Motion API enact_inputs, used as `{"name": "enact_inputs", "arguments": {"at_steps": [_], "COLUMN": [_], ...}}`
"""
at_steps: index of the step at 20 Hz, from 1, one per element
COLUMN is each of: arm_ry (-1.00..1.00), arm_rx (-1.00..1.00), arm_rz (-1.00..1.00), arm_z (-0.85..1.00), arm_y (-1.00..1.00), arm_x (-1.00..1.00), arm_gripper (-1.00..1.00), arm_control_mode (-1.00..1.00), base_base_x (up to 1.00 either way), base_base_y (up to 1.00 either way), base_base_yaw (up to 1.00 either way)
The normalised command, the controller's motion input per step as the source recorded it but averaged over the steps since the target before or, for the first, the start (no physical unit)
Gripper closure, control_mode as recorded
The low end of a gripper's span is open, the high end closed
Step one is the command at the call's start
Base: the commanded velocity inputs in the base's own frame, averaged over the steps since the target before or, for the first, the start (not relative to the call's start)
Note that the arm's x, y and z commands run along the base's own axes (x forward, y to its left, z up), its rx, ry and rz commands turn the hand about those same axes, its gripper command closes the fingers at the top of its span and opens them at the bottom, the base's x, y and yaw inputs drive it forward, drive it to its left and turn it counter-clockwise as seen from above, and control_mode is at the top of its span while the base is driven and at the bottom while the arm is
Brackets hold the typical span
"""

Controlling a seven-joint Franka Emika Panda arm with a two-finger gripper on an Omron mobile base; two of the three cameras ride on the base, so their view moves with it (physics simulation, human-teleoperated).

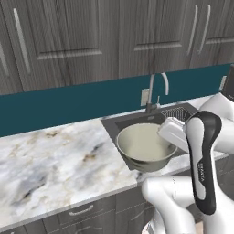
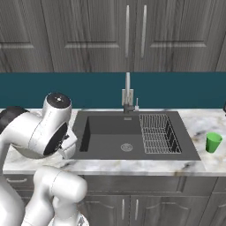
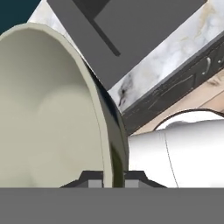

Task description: Pick the cup and bowl from the counter and place them on the counter next to the sink.

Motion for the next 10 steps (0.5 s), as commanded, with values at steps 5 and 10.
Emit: {"name": "enact_inputs", "arguments": {"at_steps": [5,10], "arm_ry": [0.15,0.14], "arm_rx": [0.00,0.00], "arm_rz": [0.03,0.01], "arm_z": [-0.09,-0.27], "arm_y": [0.09,0.32], "arm_x": [0.84,0.77], "arm_gripper": [1.00,1.00], "arm_control_mode": [-1.00,-1.00], "base_base_x": [0.00,0.00], "base_base_y": [0.00,0.00], "base_base_yaw": [0.00,0.00]}}
